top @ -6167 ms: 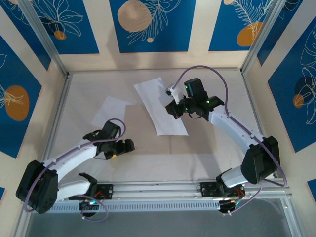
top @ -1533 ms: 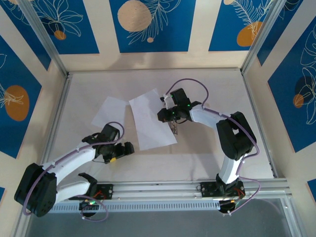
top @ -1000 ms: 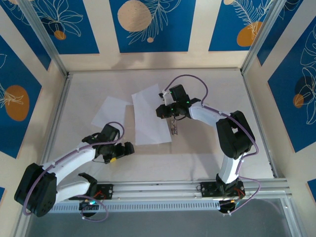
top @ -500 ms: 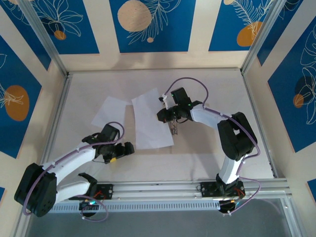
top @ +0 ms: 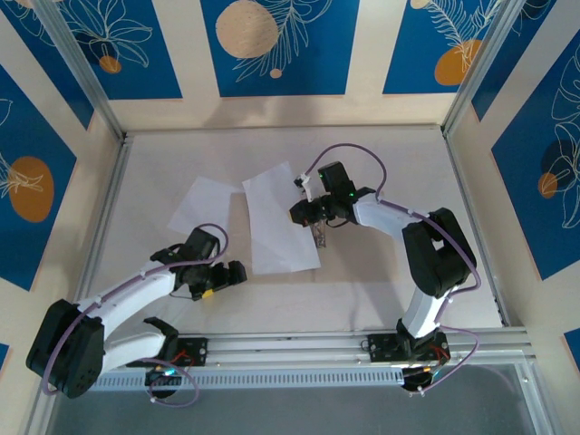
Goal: Put the files into the folder
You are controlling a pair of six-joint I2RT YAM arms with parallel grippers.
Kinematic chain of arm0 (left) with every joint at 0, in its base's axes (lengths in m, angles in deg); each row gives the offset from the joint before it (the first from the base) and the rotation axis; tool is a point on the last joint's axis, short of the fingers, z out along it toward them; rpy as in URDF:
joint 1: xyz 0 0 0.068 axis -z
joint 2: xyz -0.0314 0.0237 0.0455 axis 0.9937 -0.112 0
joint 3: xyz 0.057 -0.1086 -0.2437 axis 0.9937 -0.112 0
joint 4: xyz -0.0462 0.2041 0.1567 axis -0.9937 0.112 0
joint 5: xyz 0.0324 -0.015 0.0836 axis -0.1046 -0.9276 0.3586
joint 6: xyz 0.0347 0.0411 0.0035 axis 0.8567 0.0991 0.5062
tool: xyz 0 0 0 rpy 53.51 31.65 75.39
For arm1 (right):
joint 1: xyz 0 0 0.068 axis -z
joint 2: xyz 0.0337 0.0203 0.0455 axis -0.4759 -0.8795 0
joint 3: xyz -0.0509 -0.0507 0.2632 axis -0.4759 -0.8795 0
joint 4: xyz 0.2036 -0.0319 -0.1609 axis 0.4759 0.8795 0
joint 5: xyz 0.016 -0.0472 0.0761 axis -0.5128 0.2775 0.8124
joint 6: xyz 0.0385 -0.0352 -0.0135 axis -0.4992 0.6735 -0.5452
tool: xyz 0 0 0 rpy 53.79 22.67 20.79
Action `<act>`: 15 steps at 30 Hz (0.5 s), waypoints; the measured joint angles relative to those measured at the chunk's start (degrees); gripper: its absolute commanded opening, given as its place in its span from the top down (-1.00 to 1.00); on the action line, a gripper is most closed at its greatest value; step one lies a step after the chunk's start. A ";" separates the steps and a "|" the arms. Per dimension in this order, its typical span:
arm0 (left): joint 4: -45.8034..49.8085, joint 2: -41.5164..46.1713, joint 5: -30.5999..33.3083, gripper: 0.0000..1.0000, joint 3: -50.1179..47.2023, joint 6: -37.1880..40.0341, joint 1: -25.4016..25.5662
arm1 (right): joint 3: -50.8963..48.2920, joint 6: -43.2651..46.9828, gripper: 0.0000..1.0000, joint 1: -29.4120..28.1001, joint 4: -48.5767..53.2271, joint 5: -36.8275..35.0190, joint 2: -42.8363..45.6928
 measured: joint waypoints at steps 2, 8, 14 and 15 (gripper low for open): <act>0.00 0.00 0.00 -1.00 0.00 0.00 0.00 | -0.55 -1.11 1.00 -0.02 -1.14 0.61 0.00; 0.24 0.00 0.00 -1.00 0.00 0.02 0.00 | -1.77 -4.46 1.00 -0.39 -5.49 1.75 -0.04; 1.07 0.00 0.00 -1.00 0.00 0.02 0.00 | -3.61 -7.32 1.00 -0.66 -9.70 2.47 -1.01; 1.11 0.00 0.00 -1.00 0.00 0.02 0.00 | -3.82 -7.67 1.00 -0.66 -10.12 2.47 -1.18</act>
